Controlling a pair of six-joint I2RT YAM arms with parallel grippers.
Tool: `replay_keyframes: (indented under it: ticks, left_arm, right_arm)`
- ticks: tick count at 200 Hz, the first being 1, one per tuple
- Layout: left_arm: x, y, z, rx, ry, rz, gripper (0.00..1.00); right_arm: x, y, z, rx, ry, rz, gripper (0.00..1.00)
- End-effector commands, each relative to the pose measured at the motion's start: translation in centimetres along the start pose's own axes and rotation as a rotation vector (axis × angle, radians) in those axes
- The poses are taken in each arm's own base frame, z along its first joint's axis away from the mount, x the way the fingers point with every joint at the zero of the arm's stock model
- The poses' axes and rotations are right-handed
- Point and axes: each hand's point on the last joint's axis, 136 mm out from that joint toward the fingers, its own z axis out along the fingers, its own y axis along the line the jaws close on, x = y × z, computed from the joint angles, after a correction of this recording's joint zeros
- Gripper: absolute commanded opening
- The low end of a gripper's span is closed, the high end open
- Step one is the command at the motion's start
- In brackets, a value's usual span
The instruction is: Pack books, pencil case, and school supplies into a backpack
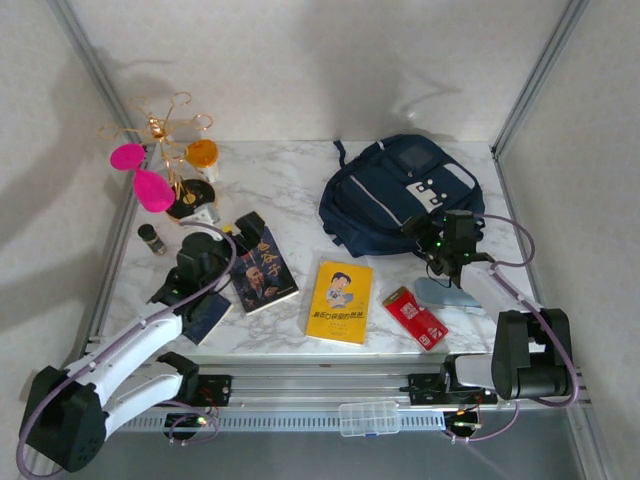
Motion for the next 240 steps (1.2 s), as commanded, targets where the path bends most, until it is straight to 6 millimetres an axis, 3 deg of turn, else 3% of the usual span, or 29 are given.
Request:
replay_keyframes:
  ticks: [1, 40, 59, 97, 111, 153, 188, 217, 240]
  left_arm:
    - [2.0, -1.4, 0.3, 0.034, 0.034, -0.004, 0.99]
    - [5.0, -3.4, 1.1, 0.074, 0.098, 0.029, 0.99]
    - [5.8, -3.6, 1.5, 0.069, 0.117, 0.041, 0.99]
    - [6.2, -3.4, 1.5, 0.047, 0.126, 0.064, 0.99]
    - [6.1, -3.1, 1.2, 0.031, 0.129, 0.078, 0.99]
    - [5.2, -2.0, -0.1, -0.013, 0.1, 0.105, 0.99]
    - [4.9, -1.8, -0.7, -0.03, 0.107, 0.119, 0.99]
    - [4.8, -2.1, -0.5, -0.041, 0.124, 0.125, 0.99]
    - [4.8, -2.4, -0.2, -0.046, 0.133, 0.131, 0.99]
  right_arm:
    - [0.0, 0.9, 1.3, -0.016, 0.021, 0.1, 0.99]
    - [-0.3, 2.3, 4.3, -0.021, 0.035, 0.092, 0.94]
    - [-0.3, 3.0, 5.5, -0.036, 0.034, 0.059, 0.8]
    - [1.2, 6.4, 8.1, -0.113, 0.114, -0.089, 0.43]
    - [2.1, 8.4, 8.4, -0.185, 0.134, -0.138, 0.29]
    - [6.1, 14.1, 9.2, -0.261, 0.197, -0.302, 0.11]
    - [10.7, 17.2, 9.0, -0.297, 0.241, -0.302, 0.1]
    - [13.3, 19.6, 8.6, -0.348, 0.23, -0.253, 0.12]
    - [14.5, 21.1, 7.3, -0.368, 0.223, -0.252, 0.3]
